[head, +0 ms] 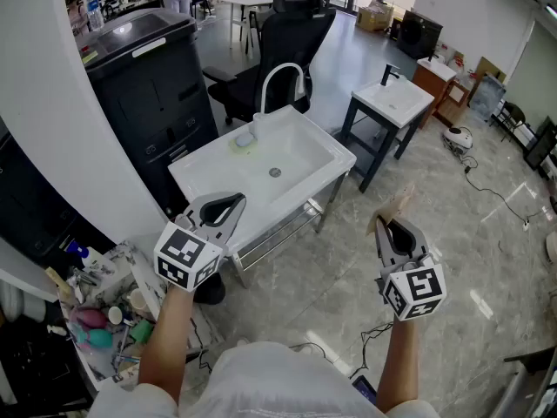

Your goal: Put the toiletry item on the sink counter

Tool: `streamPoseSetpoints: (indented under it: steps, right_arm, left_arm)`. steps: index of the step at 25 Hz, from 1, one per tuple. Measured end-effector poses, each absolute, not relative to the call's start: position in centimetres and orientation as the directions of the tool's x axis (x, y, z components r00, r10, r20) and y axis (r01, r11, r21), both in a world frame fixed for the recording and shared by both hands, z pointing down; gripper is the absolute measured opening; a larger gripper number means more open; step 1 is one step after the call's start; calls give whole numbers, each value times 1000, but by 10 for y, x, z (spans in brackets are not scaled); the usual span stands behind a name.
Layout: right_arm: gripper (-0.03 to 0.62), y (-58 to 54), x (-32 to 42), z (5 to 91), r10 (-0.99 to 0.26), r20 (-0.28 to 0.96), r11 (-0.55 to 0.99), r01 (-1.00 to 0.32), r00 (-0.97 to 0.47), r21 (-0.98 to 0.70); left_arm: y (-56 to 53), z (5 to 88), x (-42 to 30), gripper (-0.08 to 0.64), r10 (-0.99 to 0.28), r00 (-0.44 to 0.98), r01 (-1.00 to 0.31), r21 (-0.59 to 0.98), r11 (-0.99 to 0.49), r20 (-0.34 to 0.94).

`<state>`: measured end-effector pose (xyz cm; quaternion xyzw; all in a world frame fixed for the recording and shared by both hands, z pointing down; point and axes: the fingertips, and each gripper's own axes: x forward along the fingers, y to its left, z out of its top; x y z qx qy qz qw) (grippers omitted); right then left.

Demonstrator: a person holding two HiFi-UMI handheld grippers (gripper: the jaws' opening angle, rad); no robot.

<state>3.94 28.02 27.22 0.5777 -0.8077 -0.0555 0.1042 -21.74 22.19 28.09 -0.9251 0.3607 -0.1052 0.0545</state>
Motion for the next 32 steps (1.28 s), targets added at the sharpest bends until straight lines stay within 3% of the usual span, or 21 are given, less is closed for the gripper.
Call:
streamPoseSetpoints:
  steps: [18, 32]
  right_arm:
    - [37, 278, 114, 292, -924, 99, 383, -906, -371, 183]
    - [37, 269, 236, 322, -927, 155, 362, -923, -341, 133]
  left_arm:
    - [241, 297, -145, 15, -716, 671, -700, -156, -697, 192]
    - [225, 327, -36, 15, -699, 671, -695, -120, -709, 248]
